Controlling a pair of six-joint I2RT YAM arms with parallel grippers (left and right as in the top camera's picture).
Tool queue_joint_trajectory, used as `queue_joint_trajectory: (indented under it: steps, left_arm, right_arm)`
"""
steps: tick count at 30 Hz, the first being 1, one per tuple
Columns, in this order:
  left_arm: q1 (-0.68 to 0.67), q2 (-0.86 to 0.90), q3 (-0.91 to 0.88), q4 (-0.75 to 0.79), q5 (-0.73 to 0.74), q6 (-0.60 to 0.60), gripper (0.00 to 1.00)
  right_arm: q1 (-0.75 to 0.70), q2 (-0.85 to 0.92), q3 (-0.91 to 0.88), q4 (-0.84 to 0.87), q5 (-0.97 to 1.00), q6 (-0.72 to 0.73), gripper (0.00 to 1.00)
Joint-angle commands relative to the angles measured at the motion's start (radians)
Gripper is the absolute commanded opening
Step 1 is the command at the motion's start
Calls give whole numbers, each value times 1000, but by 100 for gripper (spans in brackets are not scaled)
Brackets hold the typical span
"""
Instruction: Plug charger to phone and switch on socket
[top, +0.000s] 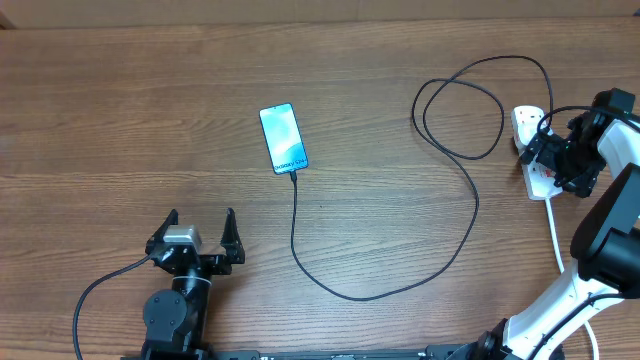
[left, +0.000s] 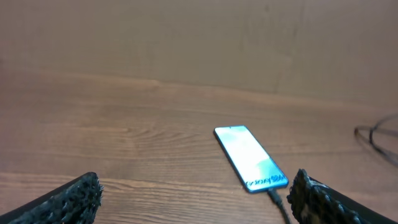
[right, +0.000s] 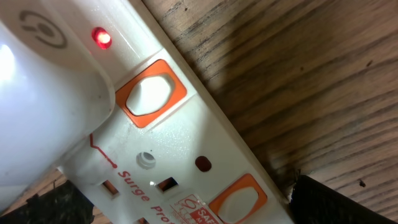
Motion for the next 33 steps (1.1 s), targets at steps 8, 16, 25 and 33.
queue_joint_trajectory:
  steps: [8, 16, 25, 33]
  left_arm:
    - [5, -13, -3, -3, 46, 112, 100]
    - [4, -12, -3, -2, 43, 107, 99]
    - [4, -12, -3, -2, 43, 107, 100]
    - [4, -12, -3, -2, 43, 107, 99]
  right_arm:
    - [-19, 8, 29, 108, 70, 89, 100]
    - [-19, 8, 29, 108, 70, 89, 100]
    - [-19, 8, 29, 108, 70, 89, 100]
    - [-19, 8, 29, 108, 70, 89, 100]
